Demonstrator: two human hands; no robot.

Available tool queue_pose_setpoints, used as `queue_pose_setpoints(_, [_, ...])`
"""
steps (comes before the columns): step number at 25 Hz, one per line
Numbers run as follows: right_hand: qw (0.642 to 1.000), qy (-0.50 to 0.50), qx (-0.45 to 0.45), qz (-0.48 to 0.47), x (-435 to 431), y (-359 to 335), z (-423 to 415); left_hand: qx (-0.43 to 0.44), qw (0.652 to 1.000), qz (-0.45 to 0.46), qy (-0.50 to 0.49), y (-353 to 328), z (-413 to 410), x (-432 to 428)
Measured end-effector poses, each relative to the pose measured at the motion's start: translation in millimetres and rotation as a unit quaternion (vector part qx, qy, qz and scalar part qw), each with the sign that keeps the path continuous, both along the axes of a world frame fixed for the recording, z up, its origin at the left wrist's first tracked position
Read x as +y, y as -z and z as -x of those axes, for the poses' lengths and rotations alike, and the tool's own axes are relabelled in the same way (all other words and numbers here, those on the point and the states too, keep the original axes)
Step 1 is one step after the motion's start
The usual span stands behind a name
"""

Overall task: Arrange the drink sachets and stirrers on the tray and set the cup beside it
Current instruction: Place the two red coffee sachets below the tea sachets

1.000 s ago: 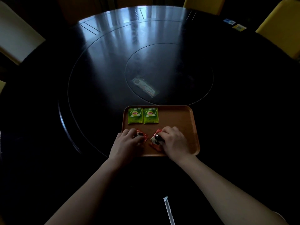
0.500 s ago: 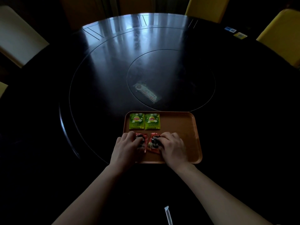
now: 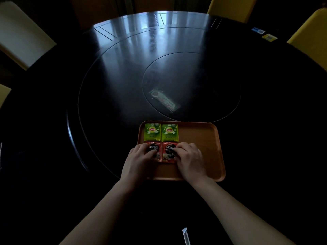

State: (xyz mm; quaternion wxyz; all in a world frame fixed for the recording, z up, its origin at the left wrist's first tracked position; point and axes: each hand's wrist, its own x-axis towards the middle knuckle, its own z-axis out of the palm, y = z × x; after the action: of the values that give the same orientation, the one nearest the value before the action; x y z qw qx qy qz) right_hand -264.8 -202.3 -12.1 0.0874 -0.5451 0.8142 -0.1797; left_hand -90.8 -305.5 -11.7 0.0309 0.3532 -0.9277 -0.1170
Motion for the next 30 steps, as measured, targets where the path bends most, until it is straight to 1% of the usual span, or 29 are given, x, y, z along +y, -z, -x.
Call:
queue_pose_setpoints(3, [1.000,0.006,-0.011,0.011,5.2,1.7,1.4,0.013,1.000,0.017,-0.004,4.6,-3.6,1.1])
queue_pose_setpoints(5, [1.000,-0.002,-0.010,0.003,5.5,0.9,1.3,0.022,1.000,0.018,-0.007,4.8,-3.3,0.2])
queue_pose_setpoints(8, [1.000,-0.002,-0.015,-0.010,2.2,-1.9,1.0,-0.002,1.000,0.018,-0.007,5.0,-1.6,-1.4])
queue_pose_setpoints(14, [1.000,0.002,-0.027,-0.011,2.7,-2.6,1.8,-0.009,1.000,0.000,-0.015,8.6,-3.4,-3.2])
queue_pose_setpoints(17, [0.999,0.003,-0.035,-0.002,4.0,-1.9,2.6,-0.001,1.000,-0.007,-0.014,9.8,-5.0,-2.7])
queue_pose_setpoints(20, [0.999,-0.004,-0.036,0.013,9.5,-3.2,3.3,0.026,0.999,-0.012,-0.019,4.0,-8.1,2.9])
queue_pose_setpoints(25, [0.998,-0.005,-0.039,0.042,49.5,-20.4,1.5,0.092,0.996,0.000,0.004,-20.9,-24.9,48.7])
queue_pose_setpoints(28, [0.997,0.011,-0.067,0.042,93.0,-32.1,-4.9,0.127,0.992,-0.007,0.019,-28.0,-41.0,97.3])
queue_pose_setpoints(30, [0.994,0.025,-0.100,0.034,130.2,-38.1,-11.6,0.138,0.990,-0.031,0.025,-27.4,-53.2,134.5])
